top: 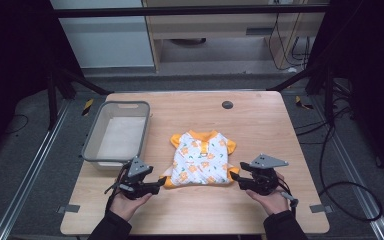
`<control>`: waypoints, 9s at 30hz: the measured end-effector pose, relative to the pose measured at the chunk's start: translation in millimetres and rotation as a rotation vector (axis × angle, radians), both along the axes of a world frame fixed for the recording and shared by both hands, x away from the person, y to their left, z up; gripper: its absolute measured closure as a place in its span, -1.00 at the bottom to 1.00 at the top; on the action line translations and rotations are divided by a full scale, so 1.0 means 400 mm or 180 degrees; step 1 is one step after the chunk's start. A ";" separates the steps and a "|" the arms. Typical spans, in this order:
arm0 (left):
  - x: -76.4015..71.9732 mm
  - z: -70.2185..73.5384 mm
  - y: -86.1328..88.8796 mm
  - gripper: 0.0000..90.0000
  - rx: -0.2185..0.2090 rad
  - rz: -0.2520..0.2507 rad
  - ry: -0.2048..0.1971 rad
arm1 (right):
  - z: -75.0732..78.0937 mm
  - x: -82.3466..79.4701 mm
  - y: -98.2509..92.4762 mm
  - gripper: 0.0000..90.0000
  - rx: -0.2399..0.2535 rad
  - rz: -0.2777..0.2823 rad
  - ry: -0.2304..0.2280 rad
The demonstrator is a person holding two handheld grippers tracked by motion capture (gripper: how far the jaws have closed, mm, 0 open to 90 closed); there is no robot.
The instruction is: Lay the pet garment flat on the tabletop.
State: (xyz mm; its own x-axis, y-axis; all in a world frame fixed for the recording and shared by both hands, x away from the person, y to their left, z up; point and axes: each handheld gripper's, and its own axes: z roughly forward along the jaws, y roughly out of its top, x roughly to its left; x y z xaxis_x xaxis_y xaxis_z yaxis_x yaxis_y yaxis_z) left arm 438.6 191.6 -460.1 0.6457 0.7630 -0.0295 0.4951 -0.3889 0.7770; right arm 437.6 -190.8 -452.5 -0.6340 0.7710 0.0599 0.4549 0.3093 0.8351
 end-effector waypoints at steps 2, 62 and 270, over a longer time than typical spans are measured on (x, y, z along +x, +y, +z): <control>0.001 -0.013 -0.009 -0.20 0.0056 -0.0037 0.0035 | -0.014 -0.001 0.004 0.04 -0.0032 0.0024 0.0030; 0.113 -0.023 -0.047 0.20 -0.0101 0.0056 0.0254 | -0.065 0.132 0.033 0.60 0.0276 -0.0399 0.0266; 0.160 -0.036 -0.158 0.83 0.0283 -0.0271 0.0110 | -0.060 0.147 0.092 1.00 -0.0284 0.0103 0.0302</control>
